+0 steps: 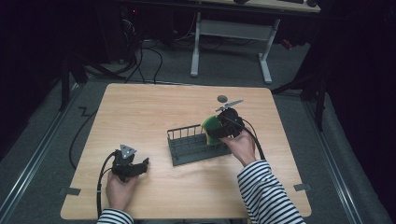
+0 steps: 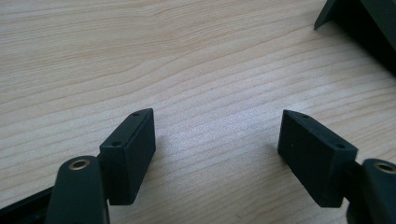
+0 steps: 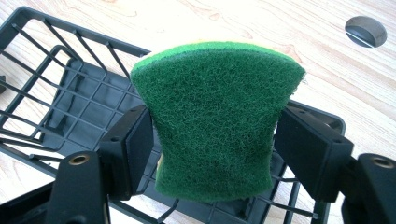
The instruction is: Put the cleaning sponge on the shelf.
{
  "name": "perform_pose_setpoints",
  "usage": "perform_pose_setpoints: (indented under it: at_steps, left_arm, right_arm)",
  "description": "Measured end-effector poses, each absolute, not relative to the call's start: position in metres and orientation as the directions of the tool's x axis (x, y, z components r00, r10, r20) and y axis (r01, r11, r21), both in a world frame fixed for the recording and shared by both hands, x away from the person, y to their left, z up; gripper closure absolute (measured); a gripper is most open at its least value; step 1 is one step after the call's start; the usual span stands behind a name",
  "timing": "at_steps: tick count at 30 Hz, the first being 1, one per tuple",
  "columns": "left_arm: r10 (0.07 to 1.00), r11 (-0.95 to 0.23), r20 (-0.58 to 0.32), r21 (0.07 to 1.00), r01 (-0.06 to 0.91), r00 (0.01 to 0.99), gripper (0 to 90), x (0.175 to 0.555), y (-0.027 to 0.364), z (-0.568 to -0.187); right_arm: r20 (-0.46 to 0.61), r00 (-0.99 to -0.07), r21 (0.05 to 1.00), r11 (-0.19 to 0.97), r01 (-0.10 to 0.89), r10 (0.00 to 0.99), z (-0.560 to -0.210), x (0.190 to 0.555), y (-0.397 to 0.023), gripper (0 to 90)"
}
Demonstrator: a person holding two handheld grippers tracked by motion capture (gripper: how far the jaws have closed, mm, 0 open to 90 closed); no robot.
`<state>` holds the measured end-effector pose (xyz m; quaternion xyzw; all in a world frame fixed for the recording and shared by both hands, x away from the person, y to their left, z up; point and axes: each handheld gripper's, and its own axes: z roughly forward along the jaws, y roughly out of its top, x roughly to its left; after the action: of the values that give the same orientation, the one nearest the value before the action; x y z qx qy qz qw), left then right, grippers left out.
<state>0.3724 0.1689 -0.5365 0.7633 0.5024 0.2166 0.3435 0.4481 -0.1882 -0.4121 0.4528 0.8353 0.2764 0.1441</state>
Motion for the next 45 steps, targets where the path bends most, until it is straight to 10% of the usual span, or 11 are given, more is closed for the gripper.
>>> perform_pose_setpoints:
  at_steps: [17,45]
  left_arm:
    - [0.915,-0.259,-0.015,0.742,0.618,0.403,28.3,0.372,0.169,-0.536]
    - [0.915,-0.258,-0.017,0.743,0.618,0.402,28.3,0.372,0.169,-0.536]
  right_arm:
    - [0.026,-0.563,0.619,0.429,0.658,0.826,-0.406,0.443,-0.195,18.3]
    - [0.036,-0.462,0.746,0.284,0.603,0.886,-0.380,0.396,-0.271,32.4]
